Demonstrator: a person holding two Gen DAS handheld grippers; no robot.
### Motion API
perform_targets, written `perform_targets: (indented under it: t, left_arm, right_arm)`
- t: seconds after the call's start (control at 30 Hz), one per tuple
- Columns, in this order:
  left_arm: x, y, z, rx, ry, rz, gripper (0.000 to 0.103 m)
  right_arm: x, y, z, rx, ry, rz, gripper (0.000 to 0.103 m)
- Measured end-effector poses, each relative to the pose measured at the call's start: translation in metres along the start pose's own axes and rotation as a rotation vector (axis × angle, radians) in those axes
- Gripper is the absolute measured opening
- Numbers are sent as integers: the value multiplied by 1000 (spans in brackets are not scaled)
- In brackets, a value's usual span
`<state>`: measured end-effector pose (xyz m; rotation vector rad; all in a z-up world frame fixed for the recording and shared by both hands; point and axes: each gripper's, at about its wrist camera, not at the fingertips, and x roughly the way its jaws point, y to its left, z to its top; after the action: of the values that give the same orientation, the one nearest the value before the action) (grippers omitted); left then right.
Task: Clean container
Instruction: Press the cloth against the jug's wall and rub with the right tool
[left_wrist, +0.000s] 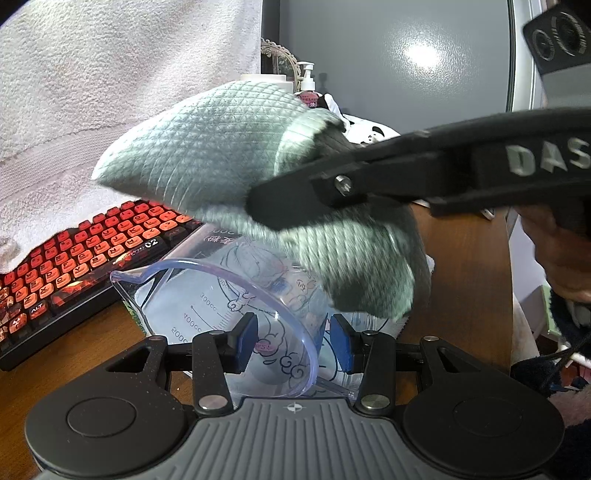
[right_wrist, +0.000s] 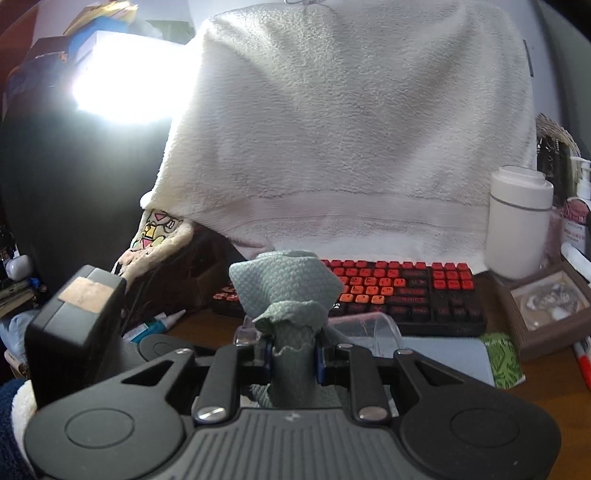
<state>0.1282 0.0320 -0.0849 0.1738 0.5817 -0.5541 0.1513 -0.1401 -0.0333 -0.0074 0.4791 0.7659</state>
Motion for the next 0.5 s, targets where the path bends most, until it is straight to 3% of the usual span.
perform_targets:
  t: [0.3, 0.5]
  left_arm:
    - [0, -1, 0, 1, 0, 1, 43]
    - [0, 1, 0, -2, 0, -1, 43]
  right_arm:
    - [8, -35, 10, 36, -8, -84, 20]
    - [16, -29, 14, 20, -5, -88, 20]
